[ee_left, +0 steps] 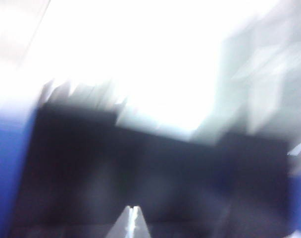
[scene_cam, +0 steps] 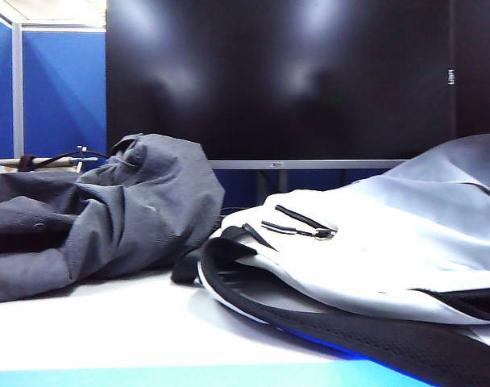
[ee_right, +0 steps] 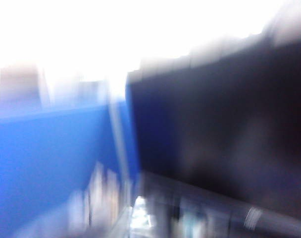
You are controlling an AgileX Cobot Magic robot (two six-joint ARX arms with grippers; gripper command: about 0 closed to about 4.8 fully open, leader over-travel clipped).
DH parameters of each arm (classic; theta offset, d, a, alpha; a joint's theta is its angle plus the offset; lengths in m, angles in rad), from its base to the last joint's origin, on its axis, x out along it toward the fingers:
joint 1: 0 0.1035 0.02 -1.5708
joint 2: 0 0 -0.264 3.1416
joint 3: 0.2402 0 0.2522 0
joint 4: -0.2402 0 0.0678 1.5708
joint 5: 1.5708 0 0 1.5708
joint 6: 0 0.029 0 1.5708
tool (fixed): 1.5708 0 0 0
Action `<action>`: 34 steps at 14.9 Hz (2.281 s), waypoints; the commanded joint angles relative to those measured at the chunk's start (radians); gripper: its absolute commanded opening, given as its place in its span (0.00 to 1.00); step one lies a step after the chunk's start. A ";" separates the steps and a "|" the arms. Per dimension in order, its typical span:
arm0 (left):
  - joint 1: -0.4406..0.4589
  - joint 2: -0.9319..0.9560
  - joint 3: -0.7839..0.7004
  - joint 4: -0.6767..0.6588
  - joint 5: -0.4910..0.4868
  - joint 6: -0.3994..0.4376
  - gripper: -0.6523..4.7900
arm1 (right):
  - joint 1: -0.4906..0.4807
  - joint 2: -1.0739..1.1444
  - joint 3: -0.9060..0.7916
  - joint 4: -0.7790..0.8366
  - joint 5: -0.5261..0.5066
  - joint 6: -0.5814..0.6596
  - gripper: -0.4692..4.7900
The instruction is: Put the gray clothes into the backpack.
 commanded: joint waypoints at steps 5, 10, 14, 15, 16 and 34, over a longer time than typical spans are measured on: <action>-0.082 0.382 0.021 -0.182 -0.056 0.257 0.11 | 0.085 0.728 0.282 -0.302 0.137 -0.130 1.00; -0.115 0.398 0.021 -0.172 -0.055 0.272 0.11 | 0.084 0.789 0.282 -0.386 0.285 -0.186 0.09; -0.116 0.515 0.021 -0.159 -0.055 0.314 0.18 | 0.083 0.701 0.319 -0.329 0.294 -0.162 0.08; -0.116 0.563 0.021 -0.157 -0.055 0.315 0.25 | 0.082 0.661 0.325 -0.314 0.299 -0.162 0.08; -0.116 0.620 0.021 -0.141 -0.054 0.315 0.29 | 0.077 0.610 0.330 -0.295 0.307 -0.162 0.08; -0.241 1.709 0.539 0.241 -0.186 0.354 1.00 | -0.030 0.399 0.330 -0.290 0.284 -0.146 0.08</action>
